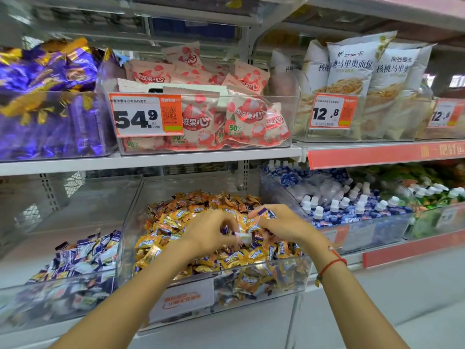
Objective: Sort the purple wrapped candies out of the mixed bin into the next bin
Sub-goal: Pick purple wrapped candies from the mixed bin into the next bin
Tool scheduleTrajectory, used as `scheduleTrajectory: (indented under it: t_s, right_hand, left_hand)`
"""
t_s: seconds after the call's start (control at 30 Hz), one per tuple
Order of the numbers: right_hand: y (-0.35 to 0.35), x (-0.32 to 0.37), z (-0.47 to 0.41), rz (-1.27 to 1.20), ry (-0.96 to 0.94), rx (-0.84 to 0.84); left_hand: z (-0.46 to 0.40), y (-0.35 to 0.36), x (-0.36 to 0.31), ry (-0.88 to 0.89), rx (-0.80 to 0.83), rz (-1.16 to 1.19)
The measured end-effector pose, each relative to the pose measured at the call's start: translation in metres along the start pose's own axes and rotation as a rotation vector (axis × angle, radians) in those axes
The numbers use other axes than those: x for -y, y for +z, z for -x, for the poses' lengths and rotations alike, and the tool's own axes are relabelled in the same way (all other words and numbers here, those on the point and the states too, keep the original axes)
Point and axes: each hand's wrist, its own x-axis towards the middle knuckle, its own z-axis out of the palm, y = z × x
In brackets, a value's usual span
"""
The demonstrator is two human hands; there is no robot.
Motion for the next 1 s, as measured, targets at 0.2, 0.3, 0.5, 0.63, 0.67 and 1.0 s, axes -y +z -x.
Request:
scheduleTrajectory:
  t_s: [0.2, 0.3, 0.5, 0.63, 0.67, 1.0]
  right_hand:
    - [0.017, 0.012, -0.006, -0.167, -0.151, -0.18]
    - [0.024, 0.016, -0.011, -0.322, -0.199, -0.253]
    - [0.016, 0.005, -0.017, -0.31, -0.067, -0.262]
    - [0.011, 0.004, -0.015, -0.381, -0.012, -0.157]
    - [0.01, 0.003, -0.015, -0.377, -0.01, -0.155]
    - [0.025, 0.008, -0.015, -0.399, -0.112, -0.24]
  left_hand:
    - [0.005, -0.03, -0.015, -0.198, -0.261, 0.753]
    - [0.006, -0.033, -0.019, -0.179, -0.185, 0.804]
    - [-0.012, -0.018, 0.009, -0.201, -0.012, -0.036]
    - [-0.02, -0.003, 0.007, -0.23, 0.004, -0.331]
    - [-0.02, -0.003, 0.006, -0.231, -0.025, -0.342]
    - [0.006, -0.038, -0.014, -0.273, -0.273, 0.71]
